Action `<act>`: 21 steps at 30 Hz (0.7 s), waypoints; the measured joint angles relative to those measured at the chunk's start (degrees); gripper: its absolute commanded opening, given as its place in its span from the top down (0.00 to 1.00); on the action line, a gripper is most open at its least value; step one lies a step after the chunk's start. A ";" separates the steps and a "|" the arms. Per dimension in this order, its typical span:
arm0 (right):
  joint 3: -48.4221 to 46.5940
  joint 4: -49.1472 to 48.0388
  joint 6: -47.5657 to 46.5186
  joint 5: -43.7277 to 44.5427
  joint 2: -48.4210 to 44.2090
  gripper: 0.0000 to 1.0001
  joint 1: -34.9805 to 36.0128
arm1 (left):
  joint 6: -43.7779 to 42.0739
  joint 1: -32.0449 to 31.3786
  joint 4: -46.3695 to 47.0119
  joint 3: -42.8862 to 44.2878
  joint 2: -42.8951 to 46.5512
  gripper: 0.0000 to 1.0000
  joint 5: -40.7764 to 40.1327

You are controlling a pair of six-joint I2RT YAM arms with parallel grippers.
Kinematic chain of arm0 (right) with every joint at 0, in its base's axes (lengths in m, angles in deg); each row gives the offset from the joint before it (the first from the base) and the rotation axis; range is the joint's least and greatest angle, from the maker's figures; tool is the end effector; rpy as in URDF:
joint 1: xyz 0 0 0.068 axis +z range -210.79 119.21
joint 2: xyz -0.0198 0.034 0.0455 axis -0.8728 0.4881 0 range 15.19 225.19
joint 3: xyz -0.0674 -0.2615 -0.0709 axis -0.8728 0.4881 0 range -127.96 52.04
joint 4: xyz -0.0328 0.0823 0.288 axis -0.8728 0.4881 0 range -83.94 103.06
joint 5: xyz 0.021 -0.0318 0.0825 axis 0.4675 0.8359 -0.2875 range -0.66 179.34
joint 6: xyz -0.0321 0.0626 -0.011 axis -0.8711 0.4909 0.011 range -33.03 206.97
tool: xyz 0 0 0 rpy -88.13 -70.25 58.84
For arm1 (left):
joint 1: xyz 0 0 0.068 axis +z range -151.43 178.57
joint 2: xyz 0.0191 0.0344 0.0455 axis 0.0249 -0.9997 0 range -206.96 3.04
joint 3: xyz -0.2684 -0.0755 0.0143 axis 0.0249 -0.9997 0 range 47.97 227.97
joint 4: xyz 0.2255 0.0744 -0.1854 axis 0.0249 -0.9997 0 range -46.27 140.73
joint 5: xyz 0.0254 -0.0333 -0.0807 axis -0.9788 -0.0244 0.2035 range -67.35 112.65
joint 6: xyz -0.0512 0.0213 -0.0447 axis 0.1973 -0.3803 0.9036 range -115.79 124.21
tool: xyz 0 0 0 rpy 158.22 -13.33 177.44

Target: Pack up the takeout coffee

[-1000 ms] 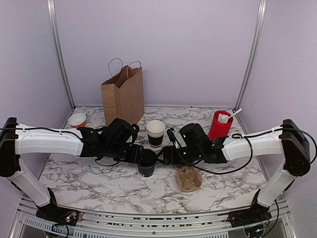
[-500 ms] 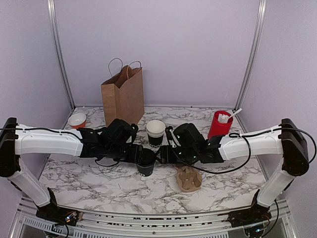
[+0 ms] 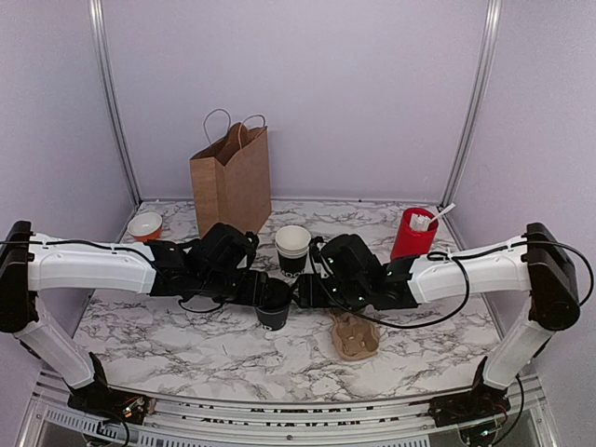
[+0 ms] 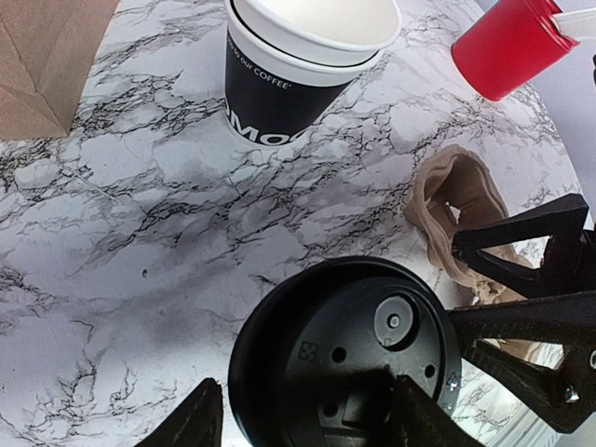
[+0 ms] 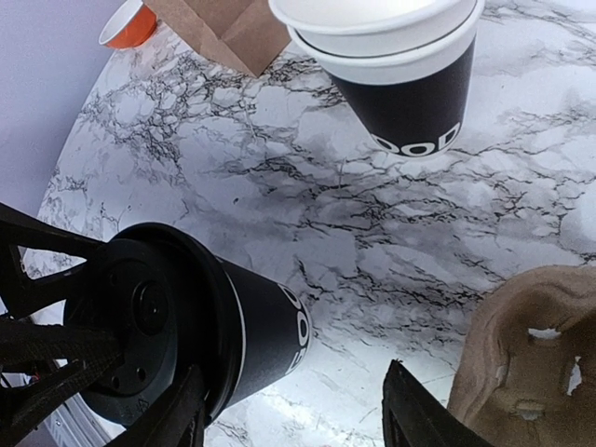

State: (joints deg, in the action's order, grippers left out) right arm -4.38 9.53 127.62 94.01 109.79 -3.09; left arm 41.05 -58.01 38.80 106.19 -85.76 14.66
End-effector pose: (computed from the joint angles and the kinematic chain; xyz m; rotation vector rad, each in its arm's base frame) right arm 0.2196 0.3384 0.1649 -0.3155 2.4047 0.7590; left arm 0.2211 -0.3204 0.2004 0.3384 2.3750 -0.6531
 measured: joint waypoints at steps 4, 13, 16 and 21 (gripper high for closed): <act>0.00 0.00 0.28 0.85 0.02 0.39 0.35 | 0.00 0.00 0.00 -0.02 0.00 0.37 0.00; -1.49 1.46 0.70 1.27 0.02 0.38 0.52 | 0.00 0.00 0.00 -0.02 0.11 0.37 0.00; -2.47 2.56 0.68 1.22 0.35 0.38 0.48 | -0.02 0.00 -0.04 -0.02 0.13 0.37 -0.07; -3.67 2.84 0.70 -0.44 1.20 0.37 -0.39 | -0.07 0.00 -0.07 -0.02 0.44 0.37 -0.09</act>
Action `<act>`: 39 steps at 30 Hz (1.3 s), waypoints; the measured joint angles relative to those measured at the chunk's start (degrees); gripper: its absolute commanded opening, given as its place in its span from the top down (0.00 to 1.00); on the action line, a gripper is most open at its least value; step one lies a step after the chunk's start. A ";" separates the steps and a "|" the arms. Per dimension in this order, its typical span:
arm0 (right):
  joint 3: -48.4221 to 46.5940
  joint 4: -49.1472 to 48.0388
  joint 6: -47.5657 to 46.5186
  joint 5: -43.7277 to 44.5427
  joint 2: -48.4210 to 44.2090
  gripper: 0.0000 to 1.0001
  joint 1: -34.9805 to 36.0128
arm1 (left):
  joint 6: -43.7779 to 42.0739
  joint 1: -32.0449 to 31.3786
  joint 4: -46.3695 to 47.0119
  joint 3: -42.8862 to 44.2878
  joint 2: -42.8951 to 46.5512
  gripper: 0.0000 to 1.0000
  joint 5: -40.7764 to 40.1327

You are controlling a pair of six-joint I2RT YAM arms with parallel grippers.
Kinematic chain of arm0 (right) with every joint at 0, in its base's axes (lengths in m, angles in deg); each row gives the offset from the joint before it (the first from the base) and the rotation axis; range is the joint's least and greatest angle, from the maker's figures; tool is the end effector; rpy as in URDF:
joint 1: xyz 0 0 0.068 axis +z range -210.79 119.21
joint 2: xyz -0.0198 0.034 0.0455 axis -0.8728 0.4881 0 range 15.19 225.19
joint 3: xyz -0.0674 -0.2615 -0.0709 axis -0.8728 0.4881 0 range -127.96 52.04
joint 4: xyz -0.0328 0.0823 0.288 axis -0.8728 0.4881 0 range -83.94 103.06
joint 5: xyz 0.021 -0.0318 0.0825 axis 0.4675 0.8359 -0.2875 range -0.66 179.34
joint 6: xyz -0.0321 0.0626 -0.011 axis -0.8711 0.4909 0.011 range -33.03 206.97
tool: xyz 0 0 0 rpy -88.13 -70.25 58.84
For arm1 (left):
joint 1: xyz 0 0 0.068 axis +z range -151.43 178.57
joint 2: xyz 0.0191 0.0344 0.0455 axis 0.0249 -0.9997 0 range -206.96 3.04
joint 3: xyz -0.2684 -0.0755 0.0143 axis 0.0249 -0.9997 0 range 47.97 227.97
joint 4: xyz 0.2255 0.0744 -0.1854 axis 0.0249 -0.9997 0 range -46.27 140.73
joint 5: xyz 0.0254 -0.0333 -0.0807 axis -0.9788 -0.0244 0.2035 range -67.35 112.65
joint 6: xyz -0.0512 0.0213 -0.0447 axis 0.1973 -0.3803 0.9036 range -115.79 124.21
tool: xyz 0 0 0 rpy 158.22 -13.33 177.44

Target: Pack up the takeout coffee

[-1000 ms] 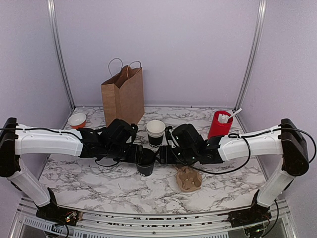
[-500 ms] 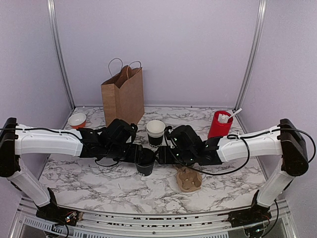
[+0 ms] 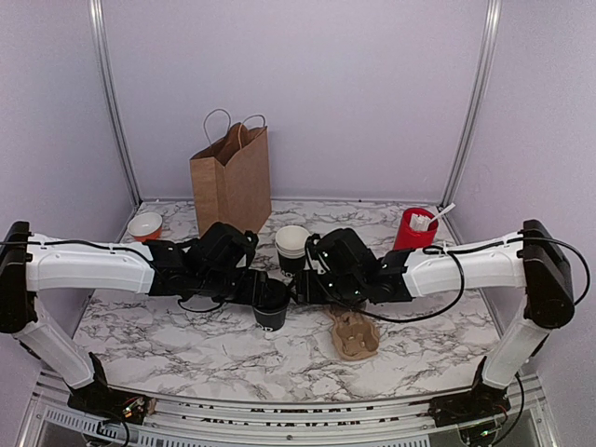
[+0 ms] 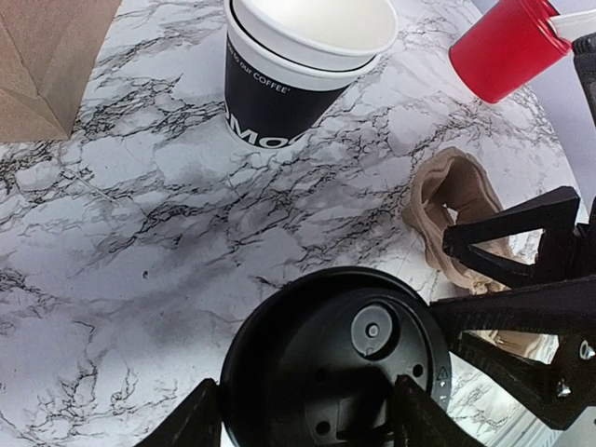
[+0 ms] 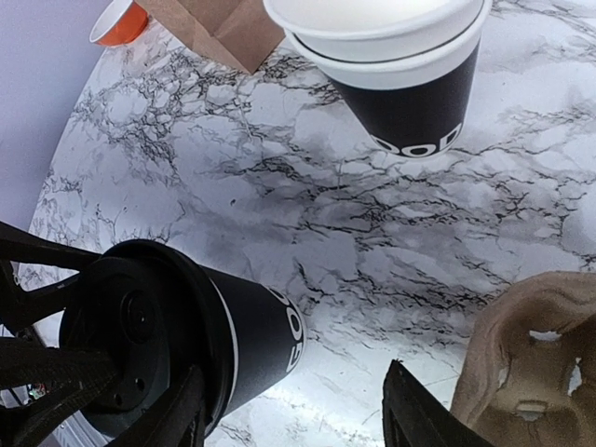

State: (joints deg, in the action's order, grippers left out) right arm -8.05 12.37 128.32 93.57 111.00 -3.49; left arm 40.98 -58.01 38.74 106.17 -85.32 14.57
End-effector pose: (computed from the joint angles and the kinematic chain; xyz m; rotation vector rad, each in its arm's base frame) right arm 0.2273 0.3460 0.1751 -0.2982 2.4173 0.7631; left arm 0.2207 -0.3197 0.2030 0.3375 2.3686 -0.6561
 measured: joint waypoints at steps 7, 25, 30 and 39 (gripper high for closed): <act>-0.66 0.15 0.02 -1.62 0.44 0.37 -0.72 | 0.02 0.00 -0.24 0.00 0.28 0.36 -0.15; -1.86 -2.95 -0.04 -3.76 -0.48 0.33 -1.03 | -1.22 -0.37 -0.74 0.04 1.46 0.36 -0.98; -1.92 -3.13 -0.85 -3.63 -1.66 0.31 -1.07 | -1.29 -0.39 -0.76 0.17 1.90 0.36 -1.01; -1.84 -1.14 -2.82 -2.25 -5.05 0.30 -1.84 | -1.46 -0.37 -0.81 0.20 2.49 0.34 -1.05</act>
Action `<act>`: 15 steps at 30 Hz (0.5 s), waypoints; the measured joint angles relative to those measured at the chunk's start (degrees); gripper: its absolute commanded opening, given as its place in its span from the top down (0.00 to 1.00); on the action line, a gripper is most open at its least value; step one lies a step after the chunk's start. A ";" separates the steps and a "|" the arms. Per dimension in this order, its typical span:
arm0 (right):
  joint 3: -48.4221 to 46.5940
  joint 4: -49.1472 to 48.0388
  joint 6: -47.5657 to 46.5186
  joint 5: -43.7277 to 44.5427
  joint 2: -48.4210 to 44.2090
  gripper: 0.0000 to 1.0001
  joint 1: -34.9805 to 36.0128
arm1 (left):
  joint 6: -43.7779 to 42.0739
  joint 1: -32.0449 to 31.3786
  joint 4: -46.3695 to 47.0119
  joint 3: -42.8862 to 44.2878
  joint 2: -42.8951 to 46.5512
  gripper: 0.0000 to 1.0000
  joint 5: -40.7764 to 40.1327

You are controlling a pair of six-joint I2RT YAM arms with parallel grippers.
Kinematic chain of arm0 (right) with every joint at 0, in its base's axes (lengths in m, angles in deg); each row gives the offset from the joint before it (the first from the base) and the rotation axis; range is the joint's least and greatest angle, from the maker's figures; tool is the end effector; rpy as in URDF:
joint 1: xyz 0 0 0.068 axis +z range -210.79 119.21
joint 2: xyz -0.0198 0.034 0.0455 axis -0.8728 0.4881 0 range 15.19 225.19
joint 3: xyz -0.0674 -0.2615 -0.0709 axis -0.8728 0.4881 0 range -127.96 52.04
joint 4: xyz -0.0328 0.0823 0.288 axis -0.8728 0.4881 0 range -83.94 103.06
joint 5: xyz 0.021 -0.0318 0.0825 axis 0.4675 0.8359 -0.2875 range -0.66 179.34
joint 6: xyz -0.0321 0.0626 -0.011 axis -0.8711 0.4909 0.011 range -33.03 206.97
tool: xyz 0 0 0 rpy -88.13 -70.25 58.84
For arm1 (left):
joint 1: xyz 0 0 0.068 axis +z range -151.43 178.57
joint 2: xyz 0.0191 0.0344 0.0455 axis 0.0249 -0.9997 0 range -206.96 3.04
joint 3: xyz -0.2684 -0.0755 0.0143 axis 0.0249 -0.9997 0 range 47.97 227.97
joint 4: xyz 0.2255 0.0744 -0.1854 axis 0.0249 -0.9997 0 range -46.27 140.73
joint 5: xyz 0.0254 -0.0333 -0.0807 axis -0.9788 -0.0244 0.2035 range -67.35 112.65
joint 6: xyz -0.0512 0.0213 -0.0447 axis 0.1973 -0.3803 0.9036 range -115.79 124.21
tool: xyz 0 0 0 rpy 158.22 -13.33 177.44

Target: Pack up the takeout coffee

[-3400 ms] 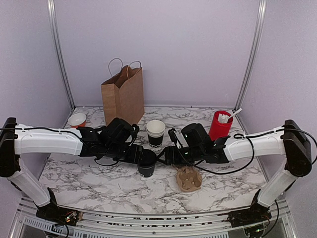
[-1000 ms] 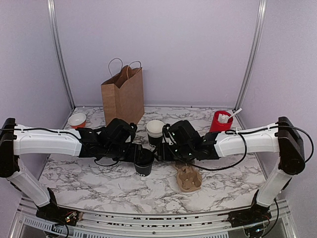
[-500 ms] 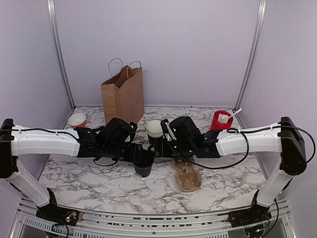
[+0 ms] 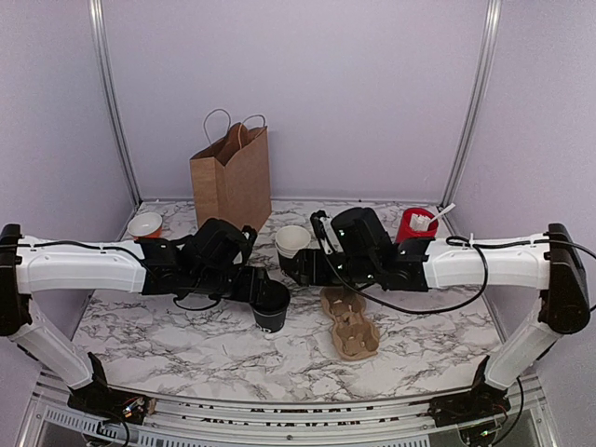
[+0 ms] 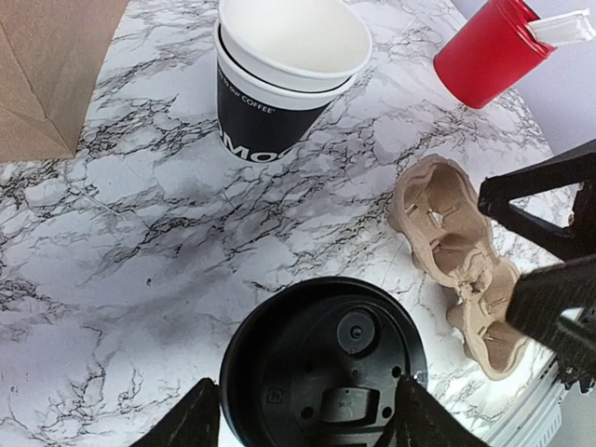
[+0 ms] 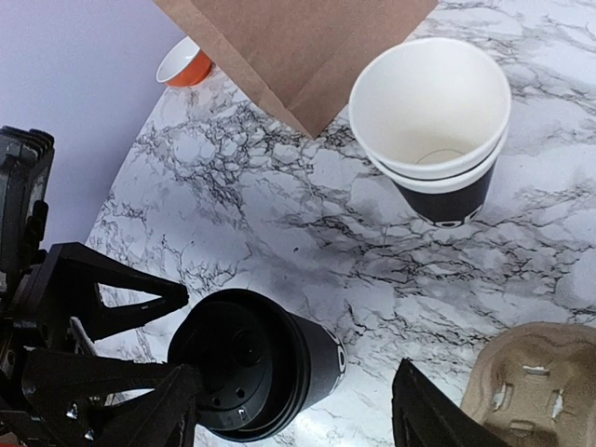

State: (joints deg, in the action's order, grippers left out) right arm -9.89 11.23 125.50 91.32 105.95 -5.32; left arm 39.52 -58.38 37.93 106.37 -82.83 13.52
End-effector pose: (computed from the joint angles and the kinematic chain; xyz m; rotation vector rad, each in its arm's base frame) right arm 0.2363 0.3399 0.2240 -0.3188 2.2855 0.8701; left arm 0.2169 -0.3163 0.2189 0.3559 2.3257 -0.6556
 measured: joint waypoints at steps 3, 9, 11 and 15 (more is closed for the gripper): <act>0.98 0.66 -0.55 0.46 -2.54 0.30 -0.94 | 0.00 0.04 -0.15 0.02 0.63 0.34 -0.02; 2.23 3.37 -3.52 0.79 -5.16 0.24 -1.68 | 0.15 1.27 -0.39 0.02 2.56 0.31 0.11; 2.08 5.01 -5.16 1.66 -4.94 0.22 -0.87 | 0.35 2.21 -0.37 -0.02 3.28 0.31 0.24; -1.29 8.94 -8.50 3.85 -1.92 0.18 3.10 | 1.51 5.25 -0.11 -1.29 5.90 0.26 0.81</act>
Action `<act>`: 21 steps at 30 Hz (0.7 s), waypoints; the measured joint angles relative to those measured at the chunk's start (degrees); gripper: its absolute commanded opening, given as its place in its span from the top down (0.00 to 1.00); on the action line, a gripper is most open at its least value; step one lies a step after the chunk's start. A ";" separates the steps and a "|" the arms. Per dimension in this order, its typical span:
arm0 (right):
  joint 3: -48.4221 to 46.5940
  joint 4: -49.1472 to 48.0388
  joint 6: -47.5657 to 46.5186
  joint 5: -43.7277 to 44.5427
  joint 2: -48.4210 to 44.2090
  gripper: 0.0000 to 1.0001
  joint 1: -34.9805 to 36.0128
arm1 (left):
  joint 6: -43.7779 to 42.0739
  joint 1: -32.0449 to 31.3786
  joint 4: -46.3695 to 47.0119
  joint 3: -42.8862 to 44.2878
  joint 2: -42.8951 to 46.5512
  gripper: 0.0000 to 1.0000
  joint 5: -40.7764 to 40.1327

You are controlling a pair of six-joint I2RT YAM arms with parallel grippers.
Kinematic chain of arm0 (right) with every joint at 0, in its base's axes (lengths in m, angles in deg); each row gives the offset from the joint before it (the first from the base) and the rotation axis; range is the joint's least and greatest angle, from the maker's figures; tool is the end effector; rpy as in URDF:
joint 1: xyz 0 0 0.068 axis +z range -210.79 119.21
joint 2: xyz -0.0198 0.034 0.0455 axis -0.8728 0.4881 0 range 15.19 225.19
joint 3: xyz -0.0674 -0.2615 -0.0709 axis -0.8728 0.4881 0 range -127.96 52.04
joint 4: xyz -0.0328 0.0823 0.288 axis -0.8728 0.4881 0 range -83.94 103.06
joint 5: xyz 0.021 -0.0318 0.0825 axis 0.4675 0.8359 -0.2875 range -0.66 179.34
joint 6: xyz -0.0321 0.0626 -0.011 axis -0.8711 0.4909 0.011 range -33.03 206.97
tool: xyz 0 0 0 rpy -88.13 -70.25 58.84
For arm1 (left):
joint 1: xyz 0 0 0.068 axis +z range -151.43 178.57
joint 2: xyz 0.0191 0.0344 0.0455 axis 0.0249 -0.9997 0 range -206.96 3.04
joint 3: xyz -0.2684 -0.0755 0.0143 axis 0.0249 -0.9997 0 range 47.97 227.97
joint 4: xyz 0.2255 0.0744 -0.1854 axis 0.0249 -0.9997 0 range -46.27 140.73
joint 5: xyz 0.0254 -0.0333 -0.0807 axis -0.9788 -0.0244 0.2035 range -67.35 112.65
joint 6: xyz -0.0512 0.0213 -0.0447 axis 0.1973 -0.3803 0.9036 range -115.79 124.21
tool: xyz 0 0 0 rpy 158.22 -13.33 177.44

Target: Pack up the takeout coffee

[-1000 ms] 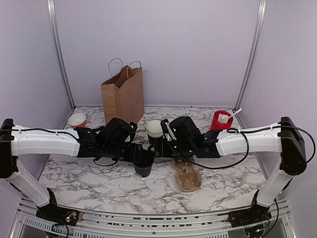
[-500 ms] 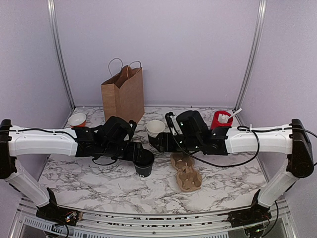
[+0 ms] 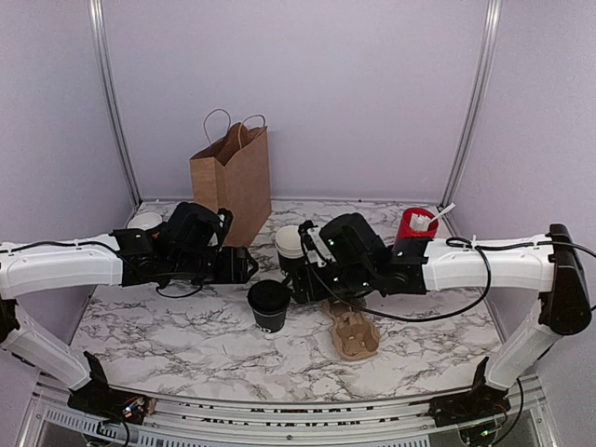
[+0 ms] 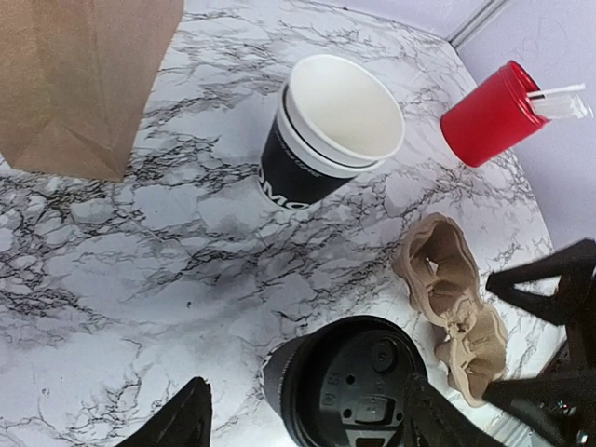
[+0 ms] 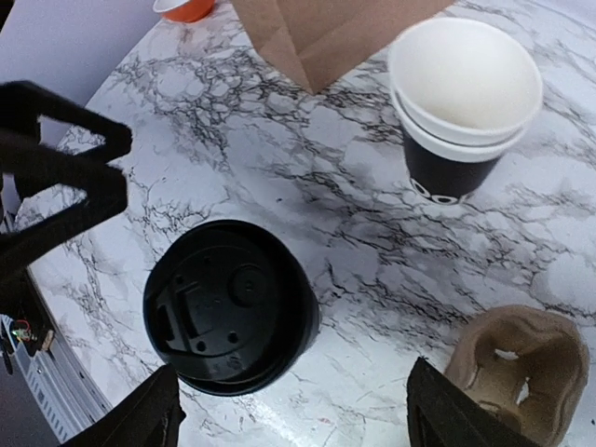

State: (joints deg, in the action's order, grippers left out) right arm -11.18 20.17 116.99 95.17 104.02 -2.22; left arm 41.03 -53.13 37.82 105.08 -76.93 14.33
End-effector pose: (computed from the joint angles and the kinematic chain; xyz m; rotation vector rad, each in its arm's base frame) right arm 0.2142 0.3391 0.2295 -0.5267 2.2990 0.6868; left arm 0.2345 -0.2834 0.2465 0.2107 2.2688 -0.6953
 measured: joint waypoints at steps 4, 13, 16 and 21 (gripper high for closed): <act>-6.36 3.13 -3.32 1.99 4.74 0.15 4.31 | 1.16 4.15 0.31 -3.39 3.82 0.14 0.79; -17.44 8.41 -6.43 4.24 12.46 0.13 6.49 | 0.76 10.21 0.17 -7.54 9.68 0.01 1.77; -20.81 10.64 -6.51 5.11 15.45 0.13 6.58 | 0.37 10.93 0.20 -8.07 10.95 0.01 2.14; -23.56 13.62 -6.27 6.36 18.73 0.13 7.10 | 0.17 11.19 0.22 -9.38 11.56 0.01 2.91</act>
State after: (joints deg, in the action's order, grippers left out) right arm -34.74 33.79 110.72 101.53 122.76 4.88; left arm 41.20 -41.94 38.04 95.70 -65.36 17.24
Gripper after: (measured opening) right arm 0.871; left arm 0.993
